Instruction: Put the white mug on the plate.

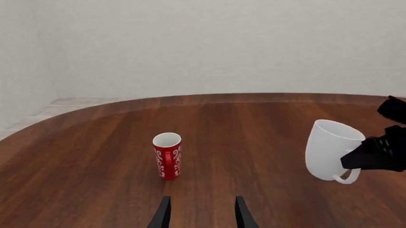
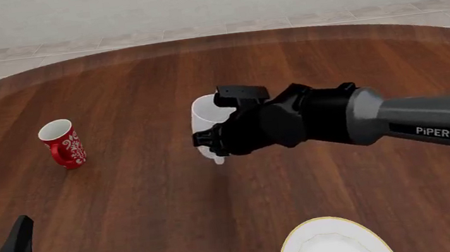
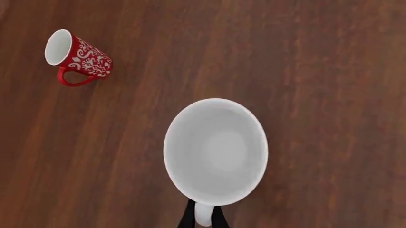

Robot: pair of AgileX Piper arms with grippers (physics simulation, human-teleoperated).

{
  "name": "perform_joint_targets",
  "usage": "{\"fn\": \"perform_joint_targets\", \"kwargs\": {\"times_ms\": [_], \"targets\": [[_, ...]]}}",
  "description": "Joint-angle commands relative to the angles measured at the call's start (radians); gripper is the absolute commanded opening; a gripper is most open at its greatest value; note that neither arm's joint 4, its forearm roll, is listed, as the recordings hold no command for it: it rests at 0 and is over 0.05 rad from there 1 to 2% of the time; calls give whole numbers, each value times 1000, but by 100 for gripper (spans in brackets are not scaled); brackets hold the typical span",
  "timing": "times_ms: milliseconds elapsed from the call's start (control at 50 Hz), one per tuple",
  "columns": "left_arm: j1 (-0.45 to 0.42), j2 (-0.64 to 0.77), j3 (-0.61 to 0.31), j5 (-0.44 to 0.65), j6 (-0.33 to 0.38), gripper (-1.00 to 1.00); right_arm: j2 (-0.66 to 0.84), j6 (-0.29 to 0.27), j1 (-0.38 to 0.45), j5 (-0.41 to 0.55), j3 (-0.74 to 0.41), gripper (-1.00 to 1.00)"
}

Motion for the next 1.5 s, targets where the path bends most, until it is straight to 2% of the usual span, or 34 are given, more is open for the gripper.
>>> {"fn": "perform_joint_targets", "kwargs": {"times_ms": [20, 580, 1500], "targets": [[0, 0, 0, 0, 0, 100, -97, -2, 5, 19, 65, -100], [0, 0, 0, 0, 0, 100, -323, 5, 29, 44, 253, -100], [0, 0, 0, 0, 0, 100, -582, -3, 29, 79, 486, -100]]}}
